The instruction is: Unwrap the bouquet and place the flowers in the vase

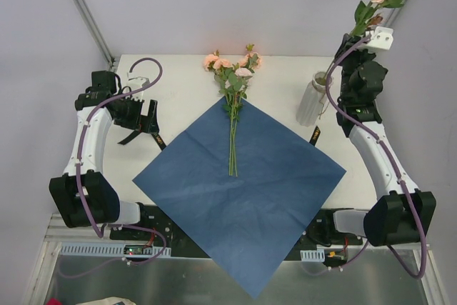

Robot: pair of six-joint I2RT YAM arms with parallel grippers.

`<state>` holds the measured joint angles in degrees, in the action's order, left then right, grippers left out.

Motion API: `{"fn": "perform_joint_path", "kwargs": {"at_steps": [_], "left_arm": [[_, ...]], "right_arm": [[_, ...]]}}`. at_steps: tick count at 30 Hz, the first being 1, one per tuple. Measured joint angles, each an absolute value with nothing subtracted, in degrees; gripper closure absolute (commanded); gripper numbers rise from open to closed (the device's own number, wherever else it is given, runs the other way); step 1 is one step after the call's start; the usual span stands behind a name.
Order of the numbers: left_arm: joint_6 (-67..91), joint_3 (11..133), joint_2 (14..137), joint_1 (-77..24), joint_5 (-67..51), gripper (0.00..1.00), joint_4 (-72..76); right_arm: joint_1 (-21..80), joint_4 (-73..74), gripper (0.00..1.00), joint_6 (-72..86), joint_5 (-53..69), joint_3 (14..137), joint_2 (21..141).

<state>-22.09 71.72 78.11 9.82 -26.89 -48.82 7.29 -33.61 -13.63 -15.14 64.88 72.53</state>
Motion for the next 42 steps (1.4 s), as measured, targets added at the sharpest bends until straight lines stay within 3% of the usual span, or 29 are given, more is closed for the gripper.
{"fn": "perform_joint_path", "kwargs": {"at_steps": [3,6,21,30,36,42], "left_arm": [[-22.06,71.72,78.08,9.82,-26.92,0.01,-48.82],[-22.09,71.75,78.08,9.85,-26.94,0.01,-48.82],[-22.09,71.75,78.08,9.82,-26.92,0.01,-48.80],[-22.13,71.50,77.97,9.82,-26.09,0.01,-48.75],[-22.68,70.61,77.87,9.85,-24.97,0.01,-48.75],[-23.22,69.69,77.87,9.82,-24.82,0.01,-48.73]], "right_arm": [[7.92,-29.65,0.50,-12.47,-15.11,64.64,72.77],[9.13,-26.74,0.42,-11.20,-15.51,63.13,72.01],[25.34,-12.27,0.41,-9.19,-16.47,65.80,65.56],[35.97,0.64,0.49,-6.17,-8.36,77.87,90.21],[37.54,8.62,0.51,-1.96,-3.51,81.06,106.21],[37.76,11.25,0.53,0.97,-1.63,86.17,114.28]]}}
